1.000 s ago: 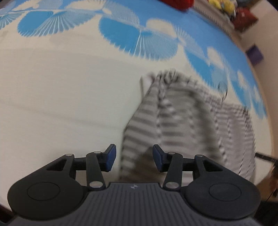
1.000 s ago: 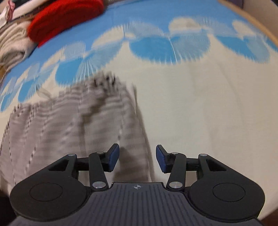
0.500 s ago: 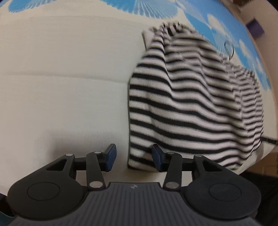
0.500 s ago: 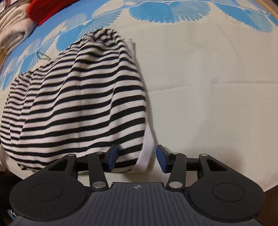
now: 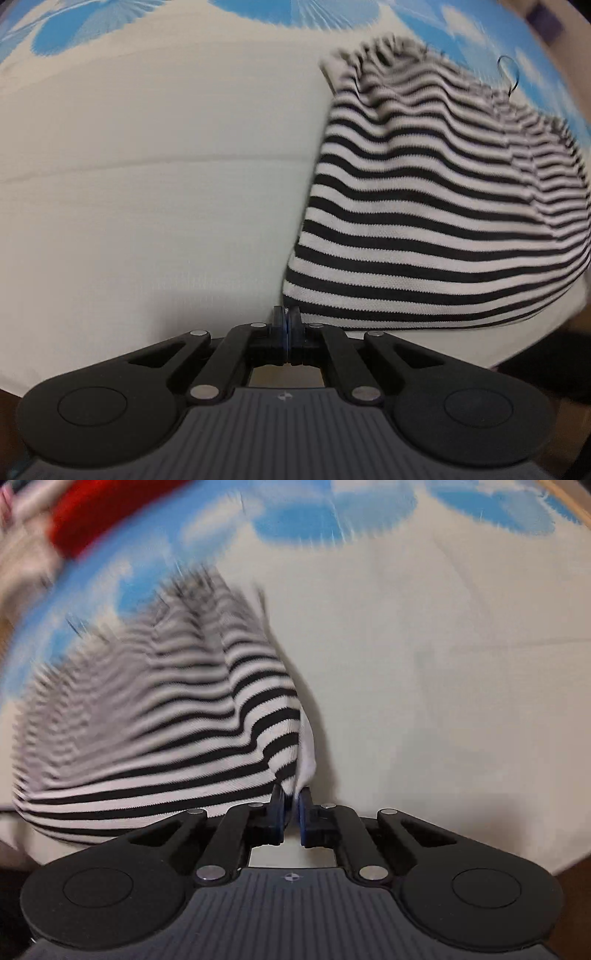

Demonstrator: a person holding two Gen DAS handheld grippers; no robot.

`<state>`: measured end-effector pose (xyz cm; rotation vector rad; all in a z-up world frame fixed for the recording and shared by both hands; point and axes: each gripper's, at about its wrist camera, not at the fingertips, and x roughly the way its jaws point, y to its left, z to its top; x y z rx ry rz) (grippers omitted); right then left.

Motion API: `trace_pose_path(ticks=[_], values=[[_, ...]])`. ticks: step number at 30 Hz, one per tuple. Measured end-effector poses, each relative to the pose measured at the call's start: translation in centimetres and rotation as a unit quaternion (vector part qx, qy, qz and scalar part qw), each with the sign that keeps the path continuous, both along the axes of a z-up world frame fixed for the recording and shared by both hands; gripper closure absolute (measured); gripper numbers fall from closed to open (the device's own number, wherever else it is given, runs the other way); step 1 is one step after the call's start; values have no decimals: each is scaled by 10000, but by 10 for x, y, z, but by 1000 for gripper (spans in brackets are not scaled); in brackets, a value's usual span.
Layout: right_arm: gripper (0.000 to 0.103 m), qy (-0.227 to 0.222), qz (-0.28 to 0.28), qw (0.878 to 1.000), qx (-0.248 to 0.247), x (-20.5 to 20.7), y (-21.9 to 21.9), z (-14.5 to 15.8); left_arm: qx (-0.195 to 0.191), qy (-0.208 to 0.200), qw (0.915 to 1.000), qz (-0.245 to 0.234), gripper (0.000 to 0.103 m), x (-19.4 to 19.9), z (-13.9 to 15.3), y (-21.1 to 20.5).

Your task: Fold small clothes

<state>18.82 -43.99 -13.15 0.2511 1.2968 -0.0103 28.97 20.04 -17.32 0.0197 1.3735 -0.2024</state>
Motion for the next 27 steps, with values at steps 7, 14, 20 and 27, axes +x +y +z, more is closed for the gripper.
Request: trace_pose_path(ticks=[7,14,20,27], values=[[94,-489,-87,9982,-345,1,7,18,-153,-625,9979,71,79,10,34,-22],[92,-461,121,9980,-415,15,15,7,-846,-992,9899,-548,78,21,52,-69],[77,1,74,9964,-841,25,19,-6,-963,-1344,9829,-814,78,30,47,-110],[77,-1049,74,9876,-1163,36,33,23,-1285,-1780,9753,-257,78,60,35,-128]])
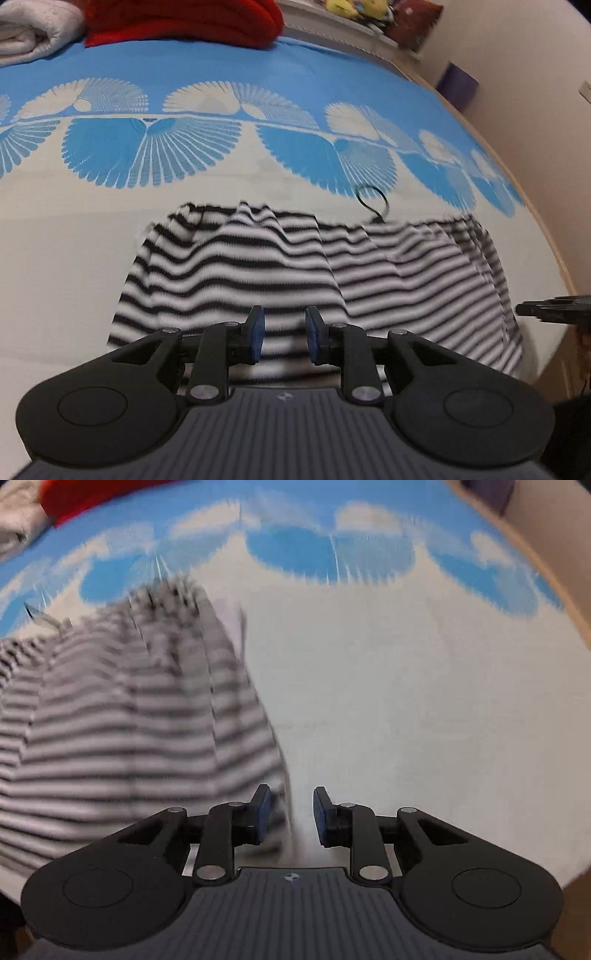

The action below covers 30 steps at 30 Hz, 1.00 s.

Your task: Fold small clothes

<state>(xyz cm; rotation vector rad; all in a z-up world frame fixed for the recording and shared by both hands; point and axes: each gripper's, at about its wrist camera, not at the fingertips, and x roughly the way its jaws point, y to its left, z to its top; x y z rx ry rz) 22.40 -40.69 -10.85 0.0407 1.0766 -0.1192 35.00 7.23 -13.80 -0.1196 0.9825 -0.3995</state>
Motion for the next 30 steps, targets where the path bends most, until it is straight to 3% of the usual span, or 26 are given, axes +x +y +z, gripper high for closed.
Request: trace_pose_path(ticks=[4,9,14,16,17,20,22,24,27,30], values=[[73,-632,-4,9979,109,16,8,6,222,399,9987,206,78,28,-25,-8],[66,-924,-151,9953,245,47,23,0,240,529,9978,331,78,52,-41,-14],[66,-1052,-220,9933,431,76,28,-11,209,528,9977,379,78,65,-44,-16],[94,-935,-220,9947,377,84,30,-17,175,544,9975,410,78,67,-45,-16],[102,-996,-271,9940,355,88,30,-17,161,555,9974,420,78,69,-46,-16],[103,-1348,-844,9872,65,91,20,-10,108,578,9974,421,78,71,-46,-15],[102,-1403,-1305,9812,233,94,6,-9,79,556,9976,398,78,69,-44,-14],[102,-1206,-1401,9811,574,99,1,-16,107,547,9977,389,78,67,-41,-13],[95,-960,-1132,9875,522,102,10,-18,1,593,9978,309,76,60,-32,-7],[64,-1285,-841,9878,265,90,21,-2,-164,342,9983,452,76,54,-17,7]])
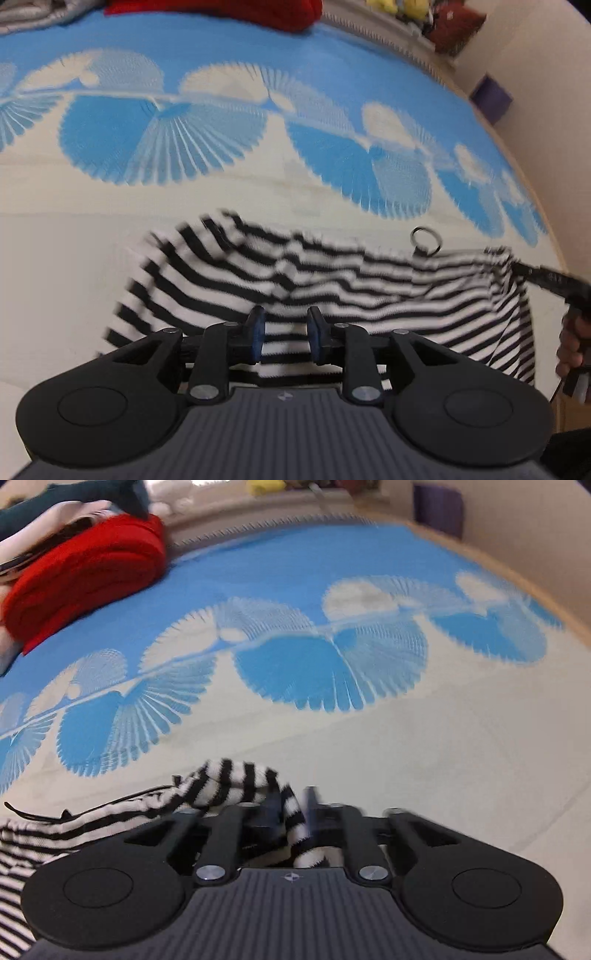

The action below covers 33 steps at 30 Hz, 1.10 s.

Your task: Fold small clothes

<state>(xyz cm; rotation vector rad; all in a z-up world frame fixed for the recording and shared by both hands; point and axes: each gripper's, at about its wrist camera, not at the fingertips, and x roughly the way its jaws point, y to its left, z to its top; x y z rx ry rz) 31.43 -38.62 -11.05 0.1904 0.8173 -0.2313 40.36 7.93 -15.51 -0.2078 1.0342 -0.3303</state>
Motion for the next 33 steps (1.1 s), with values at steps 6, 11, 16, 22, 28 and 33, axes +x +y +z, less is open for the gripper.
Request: trace_pose_path(ticks=[6,11,16,22,28,33], values=[[62,-69,1063,9921,663,-29,10,17,85,309,9964,789,80,12,-25,30],[61,847,1916,9742,840,-42,29,1,307,79,9961,818,78,1,-8,24],[51,1548,2157,9632,410,-55,41,-15,-286,232,9990,242,63,-24,8,27],[50,1176,1801,9766,2,-71,42,12,1022,462,9911,-719,59,-47,-7,2],[46,-473,979,9933,387,-128,9,85,94,434,9988,190,50,-91,34,45],[46,-526,387,9966,495,-168,-6,71,-301,861,9929,768,50,-130,14,56]])
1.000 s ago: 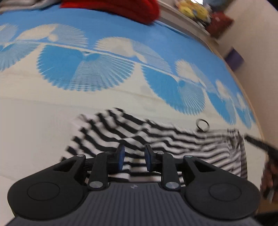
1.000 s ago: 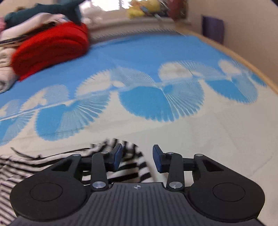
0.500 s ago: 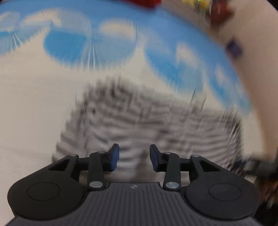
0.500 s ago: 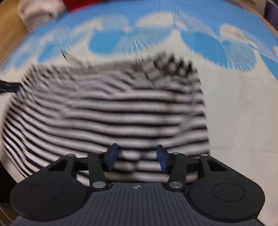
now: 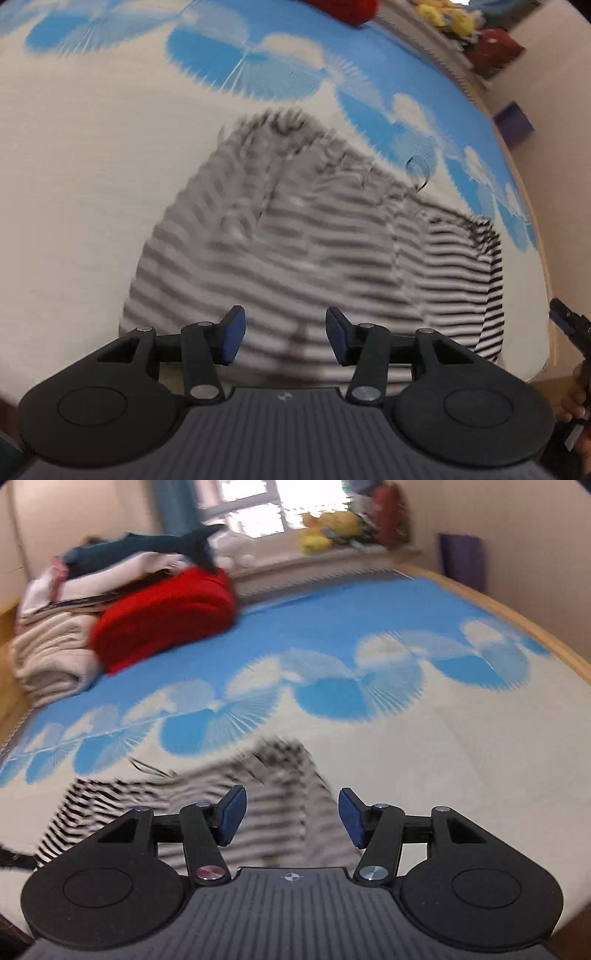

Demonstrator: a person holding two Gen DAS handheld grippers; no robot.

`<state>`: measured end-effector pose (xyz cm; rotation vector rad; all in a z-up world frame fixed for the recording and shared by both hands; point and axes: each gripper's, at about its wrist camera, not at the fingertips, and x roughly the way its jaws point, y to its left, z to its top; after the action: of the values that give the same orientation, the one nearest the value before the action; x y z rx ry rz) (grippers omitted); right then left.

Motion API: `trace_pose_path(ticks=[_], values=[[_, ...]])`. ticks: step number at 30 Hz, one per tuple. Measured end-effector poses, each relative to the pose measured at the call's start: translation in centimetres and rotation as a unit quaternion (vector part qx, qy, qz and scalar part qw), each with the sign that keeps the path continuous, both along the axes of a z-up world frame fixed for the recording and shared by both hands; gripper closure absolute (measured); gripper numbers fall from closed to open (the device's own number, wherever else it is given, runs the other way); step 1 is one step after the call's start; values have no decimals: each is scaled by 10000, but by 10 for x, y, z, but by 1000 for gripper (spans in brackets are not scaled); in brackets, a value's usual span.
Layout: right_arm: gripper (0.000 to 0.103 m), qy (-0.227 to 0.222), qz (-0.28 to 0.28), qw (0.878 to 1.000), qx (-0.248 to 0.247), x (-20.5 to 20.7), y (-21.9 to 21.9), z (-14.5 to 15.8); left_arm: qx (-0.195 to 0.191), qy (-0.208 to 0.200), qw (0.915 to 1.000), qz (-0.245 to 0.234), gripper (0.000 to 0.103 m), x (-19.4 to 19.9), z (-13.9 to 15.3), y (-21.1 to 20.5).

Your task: Fold small clothes

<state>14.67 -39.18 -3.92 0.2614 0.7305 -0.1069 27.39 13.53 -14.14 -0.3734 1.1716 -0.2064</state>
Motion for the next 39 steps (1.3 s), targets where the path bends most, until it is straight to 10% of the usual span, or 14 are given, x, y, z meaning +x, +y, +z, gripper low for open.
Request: trace_pose_path(ticks=[20,22,24,27,39], values=[[45,-78,-418,9991,-30,-27,-43,-6,-172,648,9811,1814,25,-11,-50,32],[45,-78,-479,9988,-16,-30,-48,-6,-121,560,9805,1882,29,-9,-49,27],[45,-78,-541,9985,24,-32,-53,-6,-62,446,9826,1805,64,-8,-49,21],[45,-87,-647,9978,94,-35,-60,-7,-92,270,9852,1692,86,-7,-45,15],[45,-133,-857,9960,225,-33,-64,-2,226,-618,9836,1676,92,-28,-8,22]])
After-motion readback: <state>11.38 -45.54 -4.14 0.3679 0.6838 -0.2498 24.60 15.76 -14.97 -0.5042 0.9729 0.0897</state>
